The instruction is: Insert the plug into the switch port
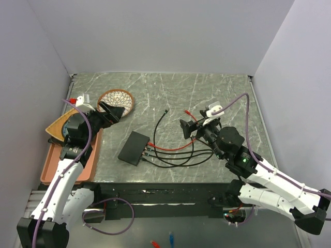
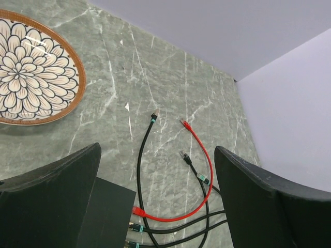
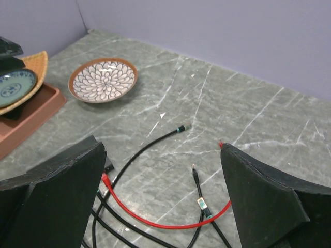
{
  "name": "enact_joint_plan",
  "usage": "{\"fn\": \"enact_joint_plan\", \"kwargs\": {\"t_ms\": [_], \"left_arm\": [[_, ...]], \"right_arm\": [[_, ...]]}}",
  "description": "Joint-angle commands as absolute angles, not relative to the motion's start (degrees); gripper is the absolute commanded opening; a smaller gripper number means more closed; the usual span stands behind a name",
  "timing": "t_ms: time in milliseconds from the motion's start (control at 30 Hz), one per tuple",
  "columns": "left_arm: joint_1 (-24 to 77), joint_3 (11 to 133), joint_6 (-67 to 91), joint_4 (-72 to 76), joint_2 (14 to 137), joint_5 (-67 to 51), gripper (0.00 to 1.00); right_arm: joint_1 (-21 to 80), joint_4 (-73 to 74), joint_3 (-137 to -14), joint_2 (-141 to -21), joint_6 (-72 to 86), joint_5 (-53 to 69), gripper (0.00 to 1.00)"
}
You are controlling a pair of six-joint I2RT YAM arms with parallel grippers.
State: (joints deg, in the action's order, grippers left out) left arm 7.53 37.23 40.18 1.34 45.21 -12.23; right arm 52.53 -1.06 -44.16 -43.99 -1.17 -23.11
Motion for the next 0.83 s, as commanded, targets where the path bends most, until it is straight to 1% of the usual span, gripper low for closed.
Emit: {"fn": "enact_joint_plan", "kwargs": {"t_ms": [0,233,567,667,767,800], "left_arm": [[7.3,36.7,41.2,3.9,44.2,-9.2,0.96],[7.4,34.8,43.5,3.7,41.8,-2.2,0.96],[7.4,32.6,43.4,4.0,39.9,4.0,0.96],[7.3,31.6,42.9,4.7,40.0,3.9,0.96],[7.3,30.0,40.5,7.7,39.4,2.6,0.96],[7.4,29.7,40.4,8.3,39.3,4.1,0.96]], "right_arm": [[52.7,-5.7,-43.4,-42.9,-1.5,-23.4,0.99],[52.7,-4.7,-44.1,-43.1,-1.1,-23.1,0.99],[52.6,-8.0,-42.0,-43.9,-2.3,-24.3,0.99],[52.7,-9.4,-41.3,-44.2,-2.3,-26.9,0.99],[52.6,-9.8,-39.9,-44.4,-3.2,-31.9,0.99],[52.5,-10.6,-39.1,-44.5,-3.6,-33.9,0.99]]}}
